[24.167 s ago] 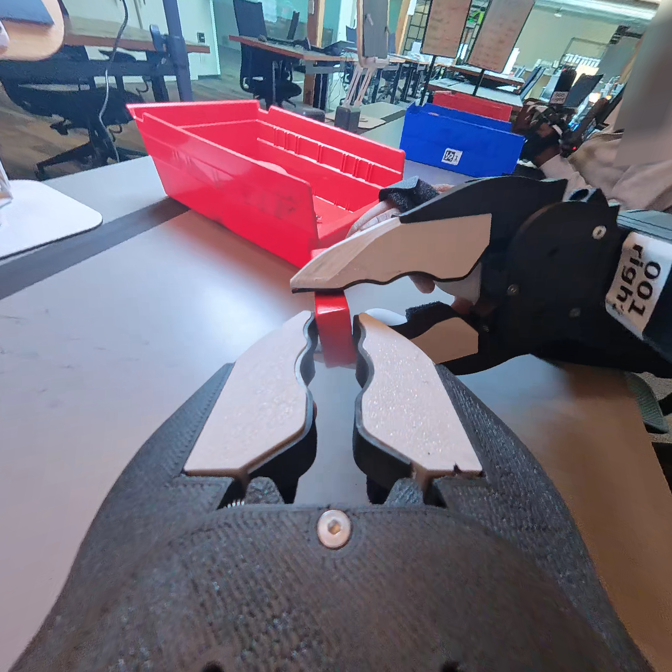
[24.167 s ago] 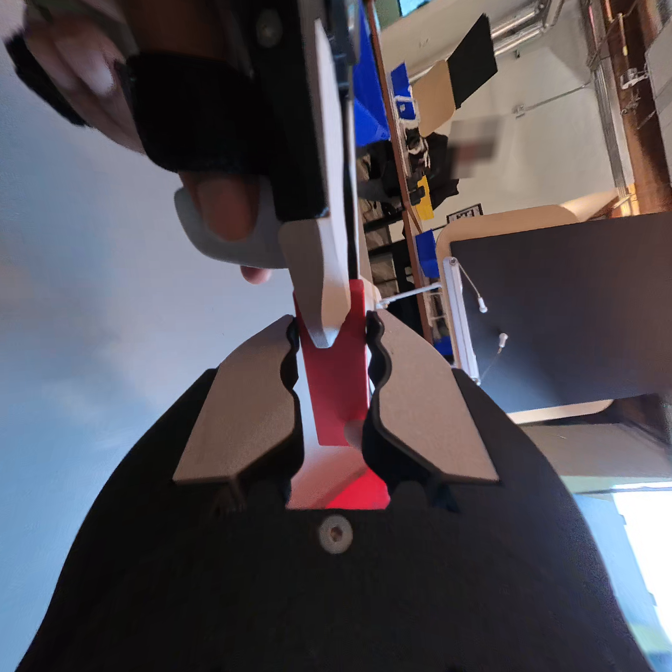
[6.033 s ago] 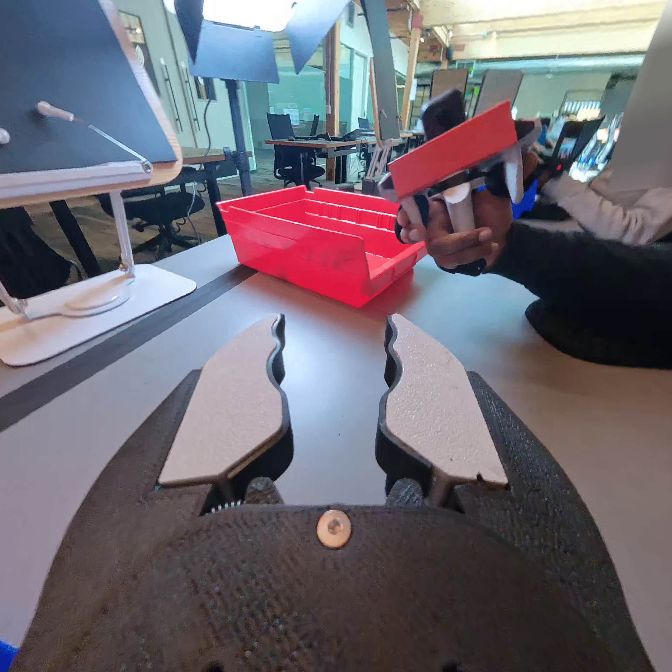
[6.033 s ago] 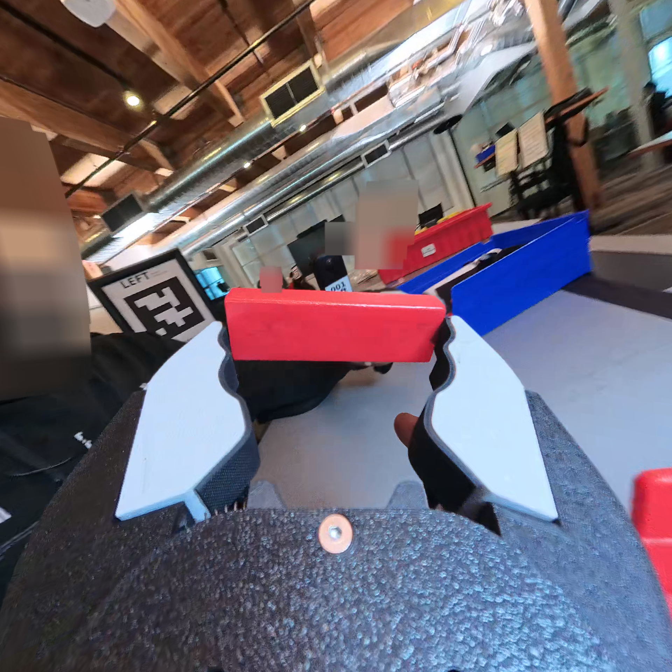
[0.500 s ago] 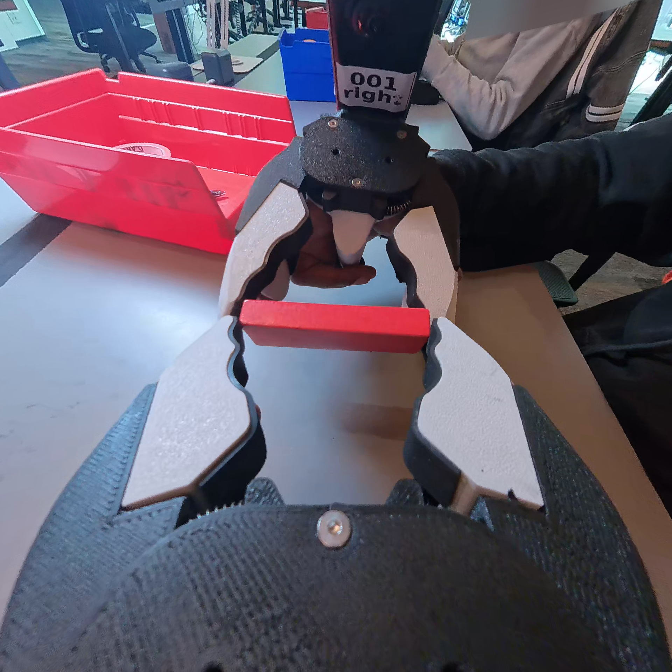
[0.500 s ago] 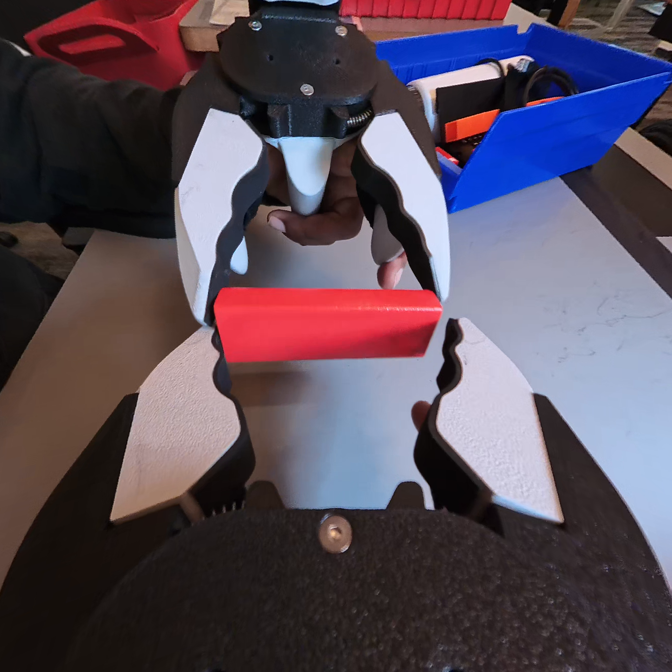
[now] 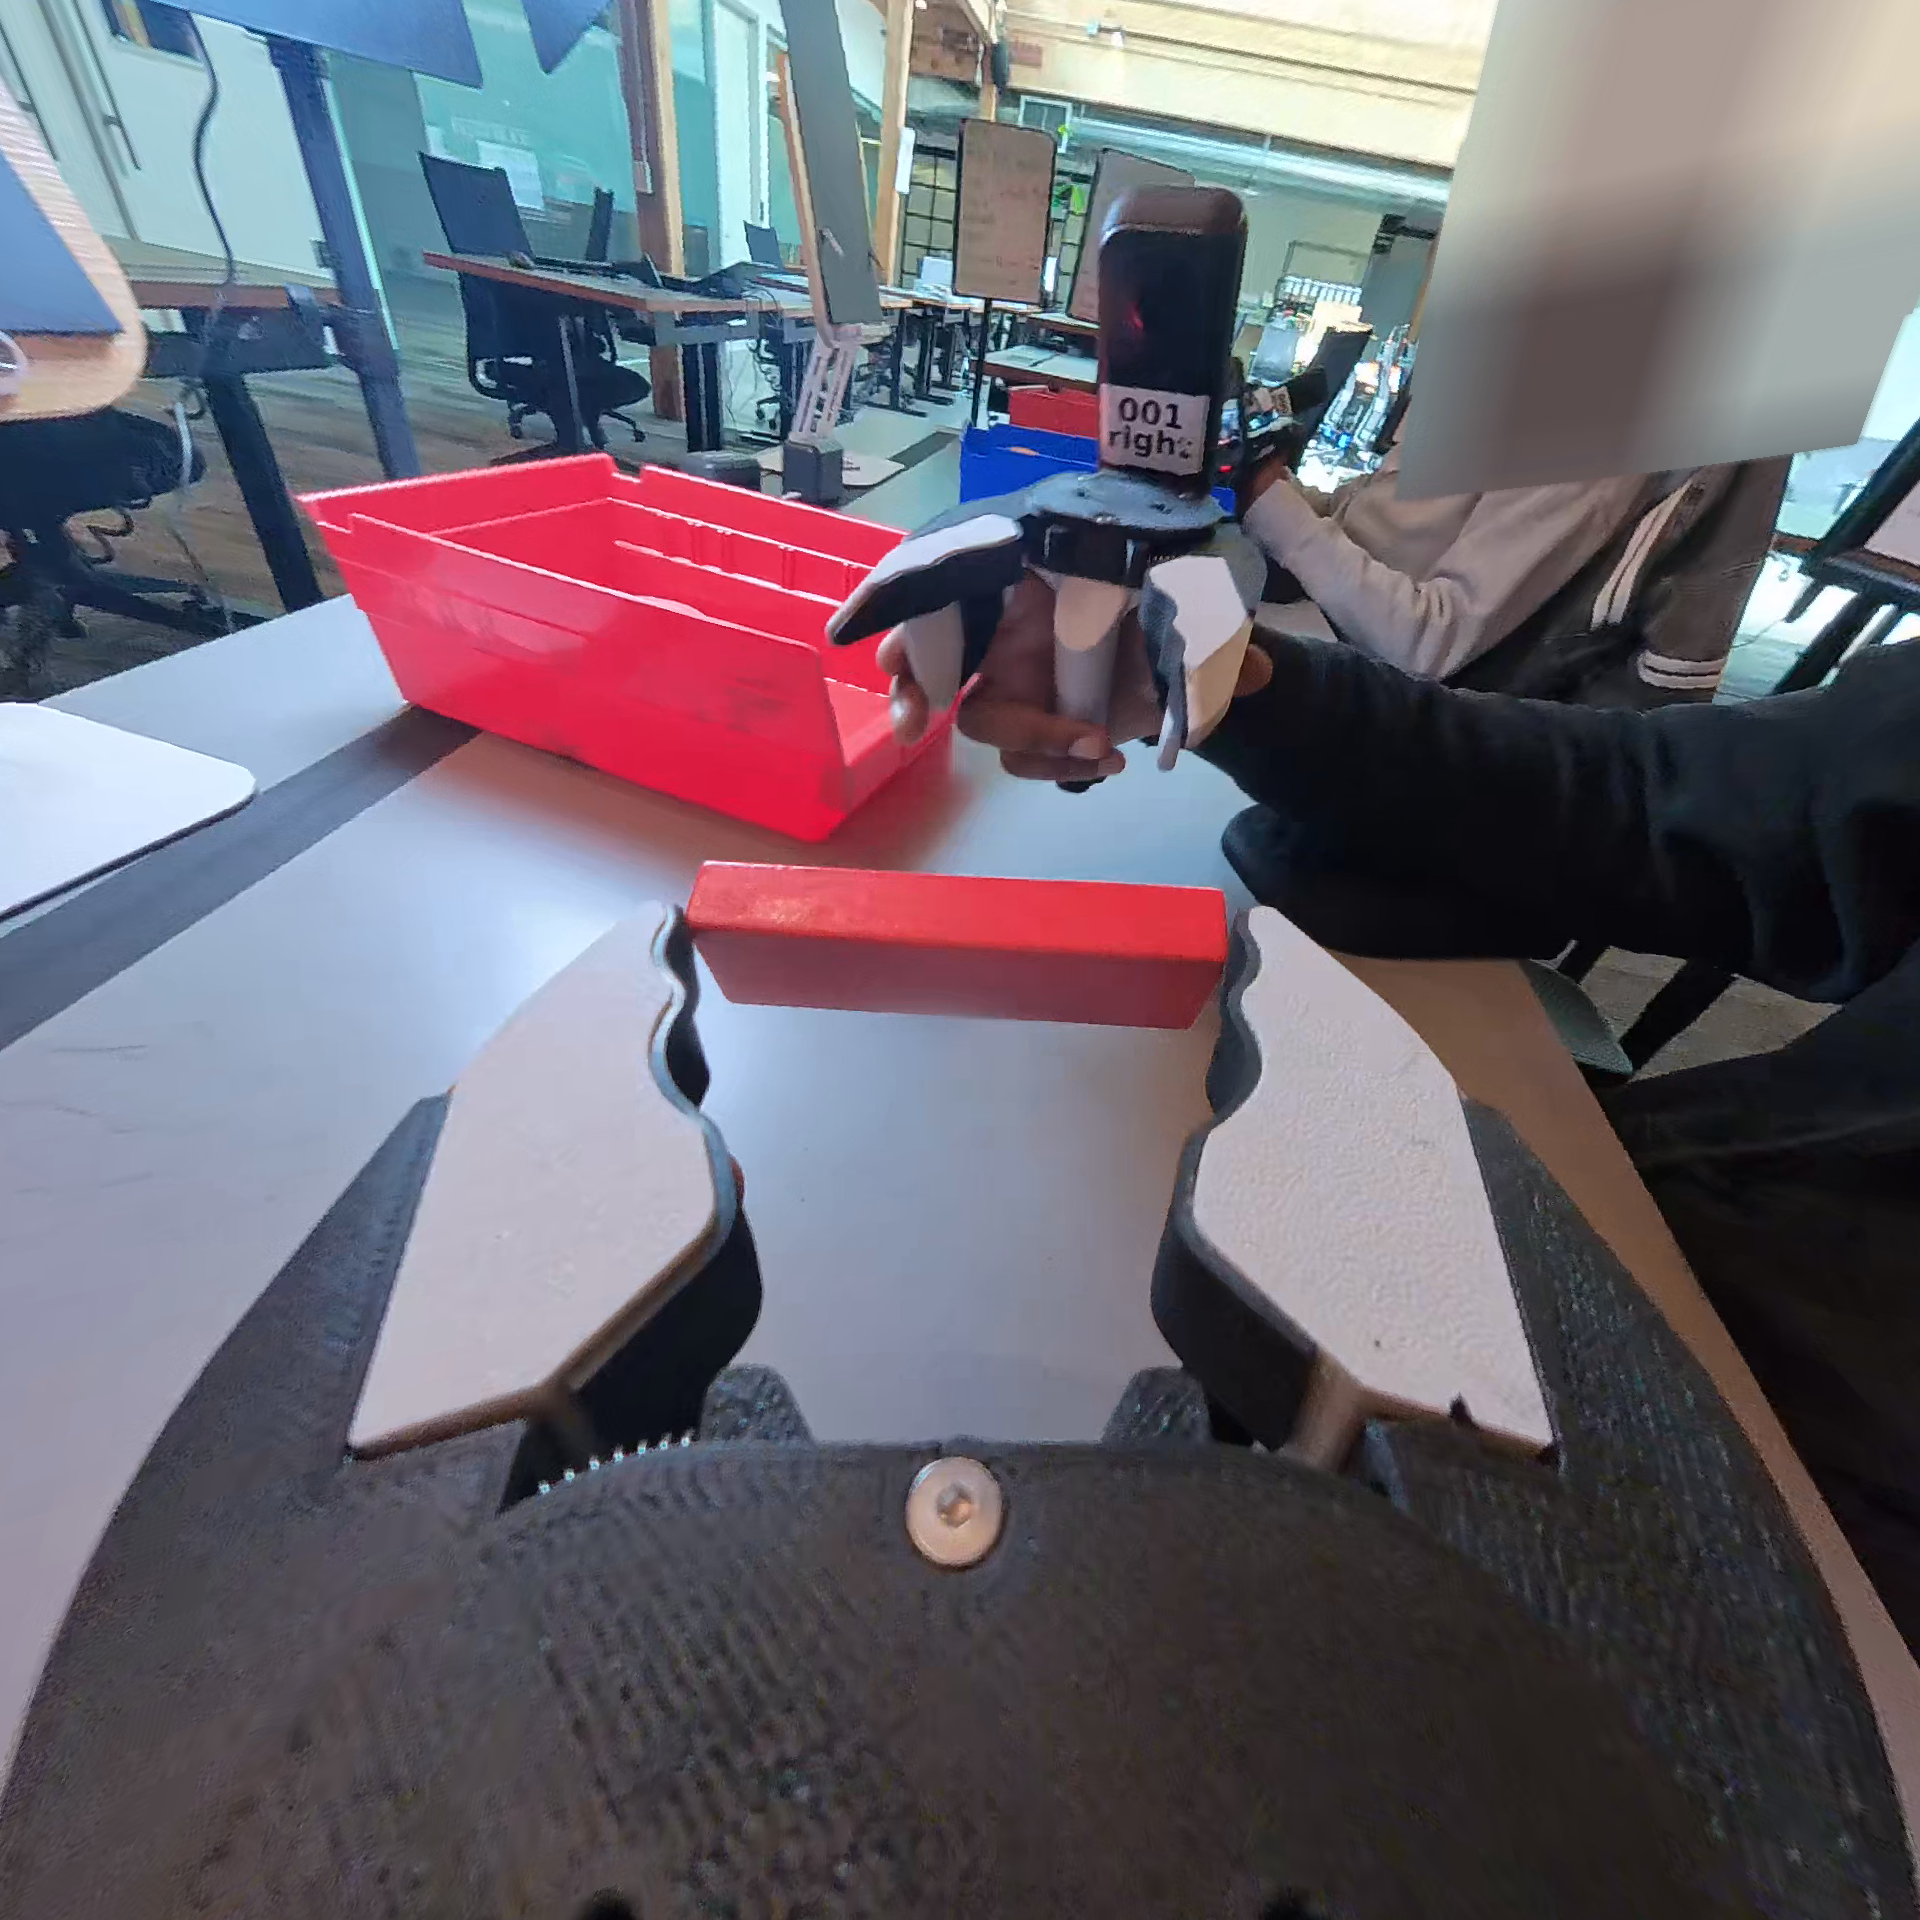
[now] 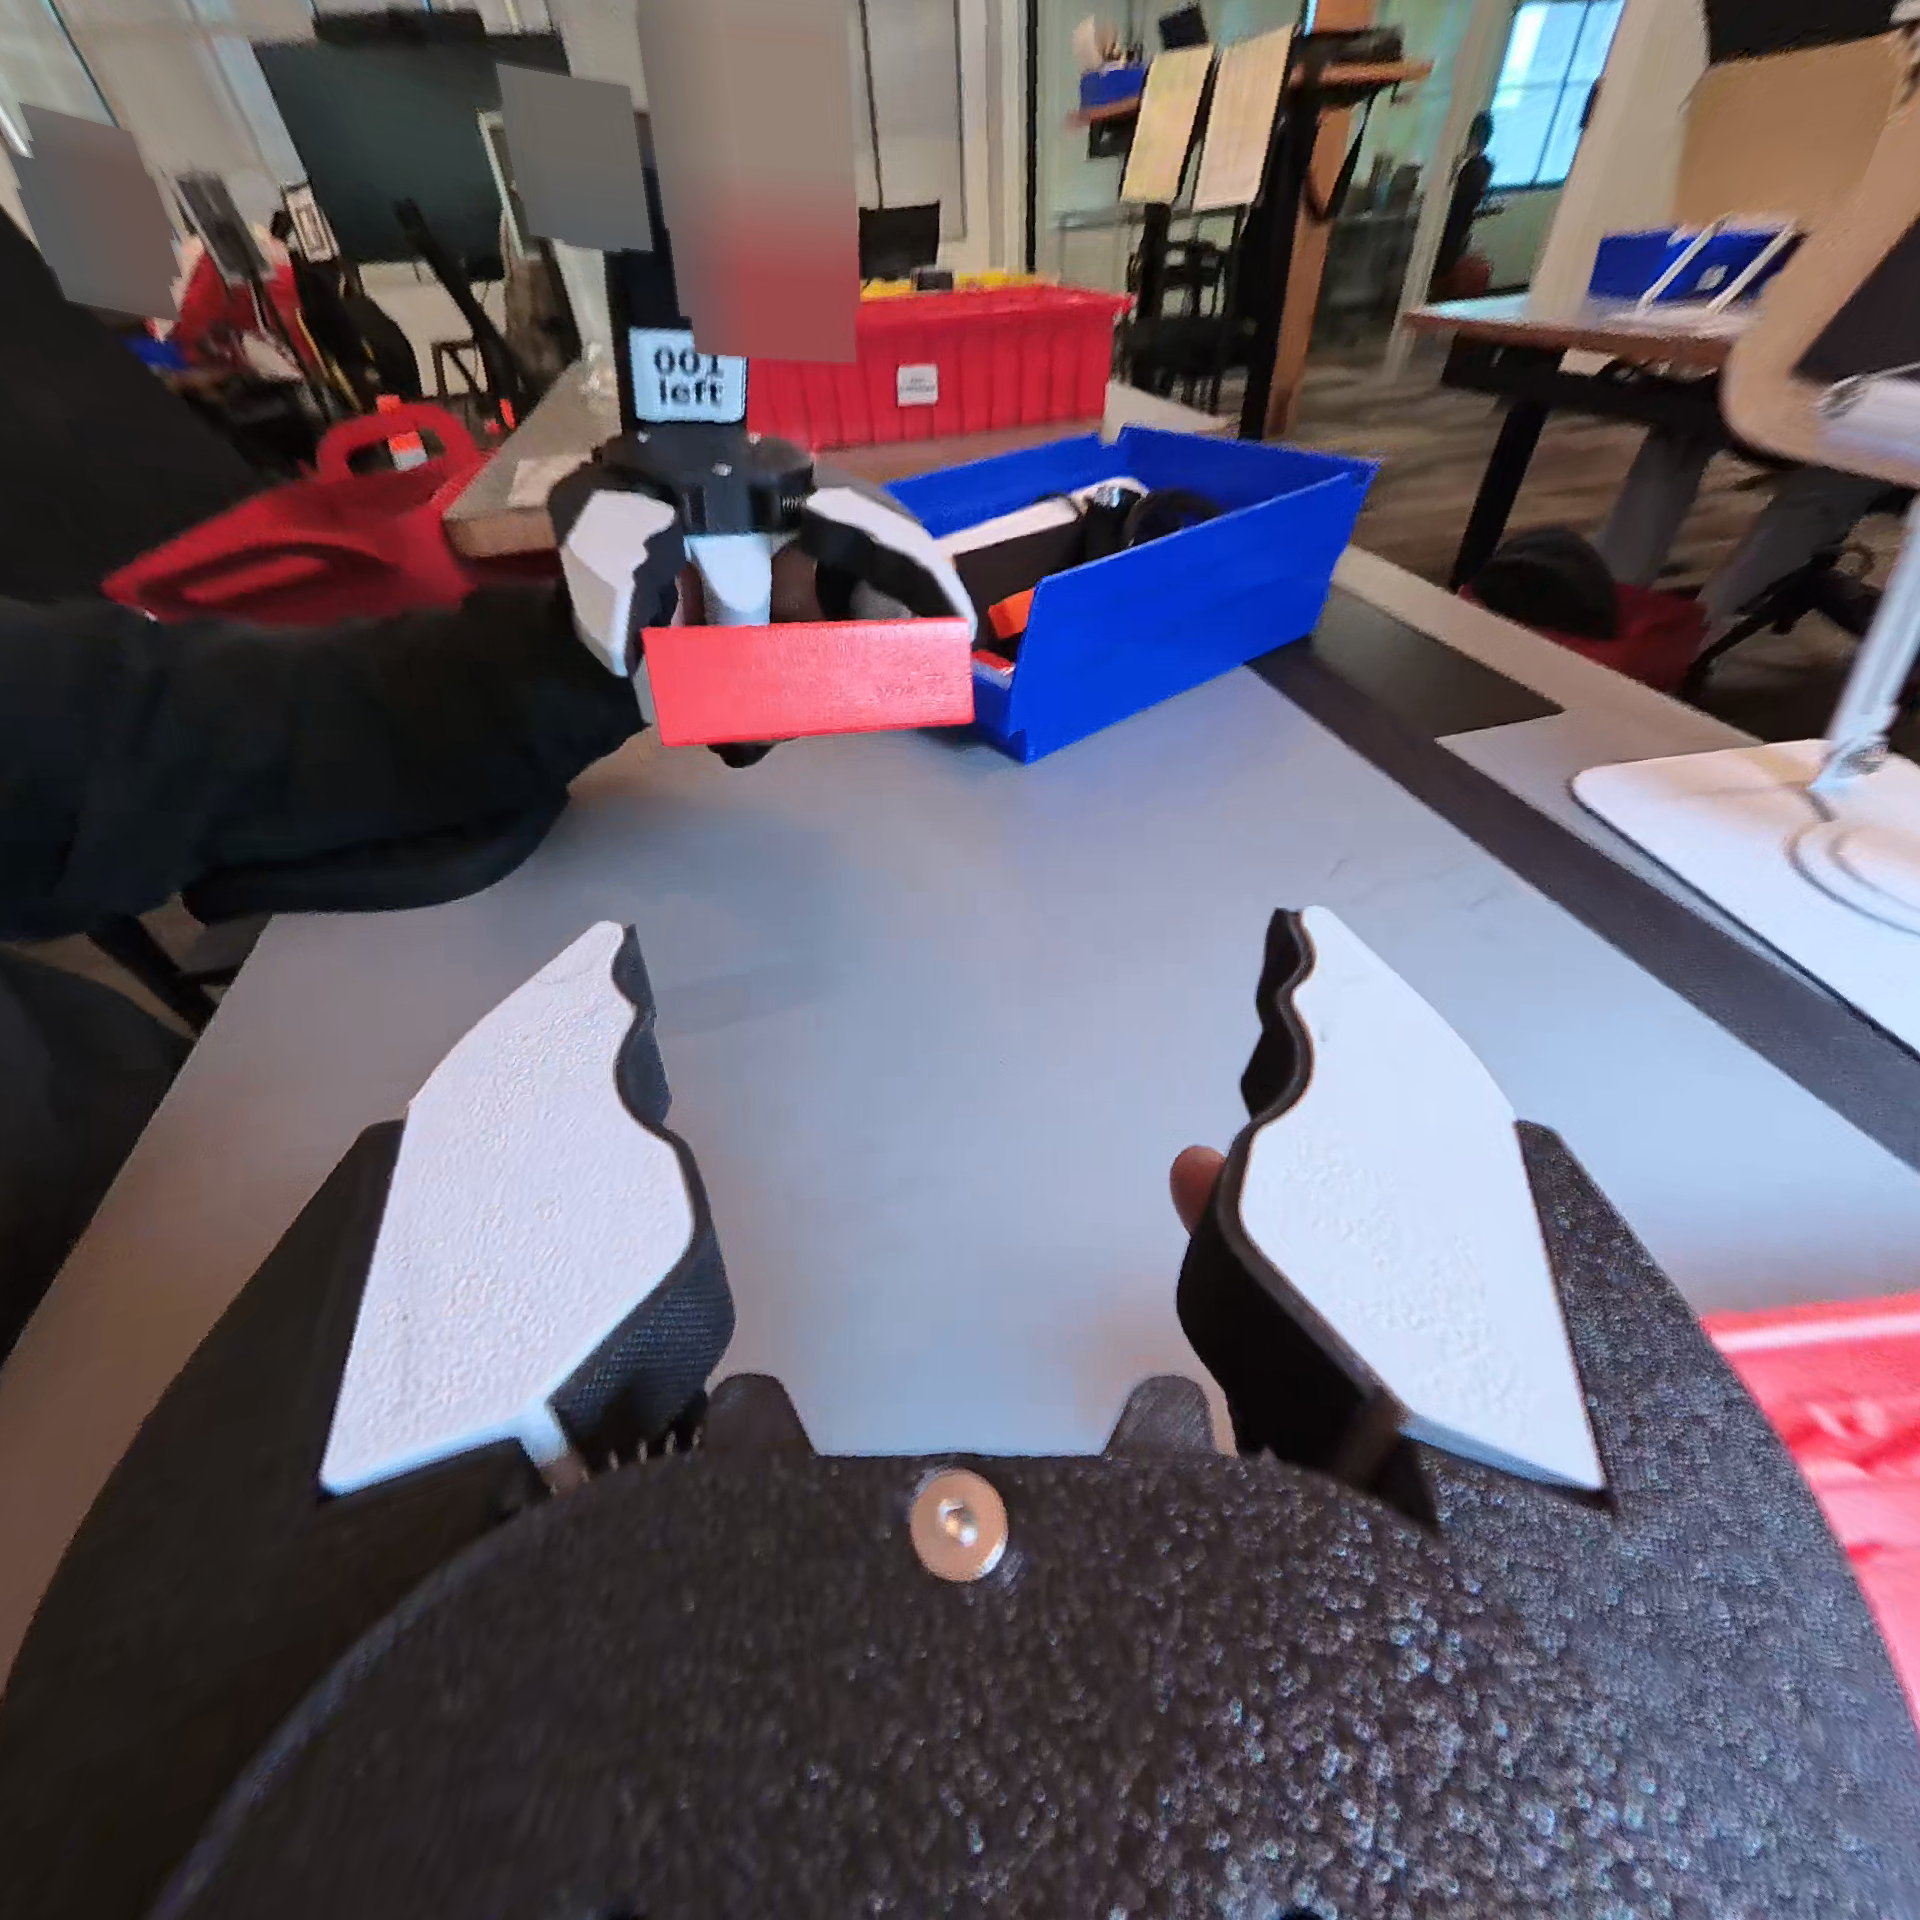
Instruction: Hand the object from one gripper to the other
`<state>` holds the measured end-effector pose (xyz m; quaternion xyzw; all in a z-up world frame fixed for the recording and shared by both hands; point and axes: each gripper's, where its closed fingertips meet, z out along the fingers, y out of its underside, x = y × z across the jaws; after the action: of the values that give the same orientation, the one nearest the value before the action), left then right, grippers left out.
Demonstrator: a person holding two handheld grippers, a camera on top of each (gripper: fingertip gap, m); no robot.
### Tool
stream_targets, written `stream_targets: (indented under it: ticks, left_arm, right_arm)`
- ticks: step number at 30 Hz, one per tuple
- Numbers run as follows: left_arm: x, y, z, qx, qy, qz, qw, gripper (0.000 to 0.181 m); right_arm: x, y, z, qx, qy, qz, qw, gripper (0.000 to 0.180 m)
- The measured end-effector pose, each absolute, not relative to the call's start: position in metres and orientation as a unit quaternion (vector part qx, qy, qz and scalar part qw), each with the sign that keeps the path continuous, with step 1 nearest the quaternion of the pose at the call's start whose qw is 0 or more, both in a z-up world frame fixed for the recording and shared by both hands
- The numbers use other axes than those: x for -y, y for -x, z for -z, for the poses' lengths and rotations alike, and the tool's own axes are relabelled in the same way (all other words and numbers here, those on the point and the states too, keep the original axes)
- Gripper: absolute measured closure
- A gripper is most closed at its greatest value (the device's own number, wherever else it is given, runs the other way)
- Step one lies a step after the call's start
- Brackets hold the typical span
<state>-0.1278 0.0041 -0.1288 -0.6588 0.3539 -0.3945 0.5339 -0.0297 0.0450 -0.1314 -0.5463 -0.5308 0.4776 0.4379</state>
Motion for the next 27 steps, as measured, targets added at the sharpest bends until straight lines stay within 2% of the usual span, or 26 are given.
stream_targets:
  ticks: [8,20,24,27]
  left_arm:
    - [-0.014,0.144,0.134,-0.327,0.67,0.401,0.532,0.084]
    - [0.001,0.123,0.118,-0.315,0.62,0.491,0.525,0.085]
    - [0.01,0.108,0.115,-0.307,0.602,0.541,0.501,0.085]
    - [0.015,0.095,0.12,-0.307,0.605,0.564,0.47,0.085]
  right_arm:
    - [-0.051,0.013,0.121,0.521,0.546,-0.483,0.445,0.07]
    - [-0.031,0.058,0.146,0.536,0.549,-0.469,0.438,0.075]
    - [-0.031,0.075,0.147,0.567,0.51,-0.355,0.541,0.083]
    - [-0.015,0.085,0.157,0.639,0.451,-0.243,0.574,0.084]
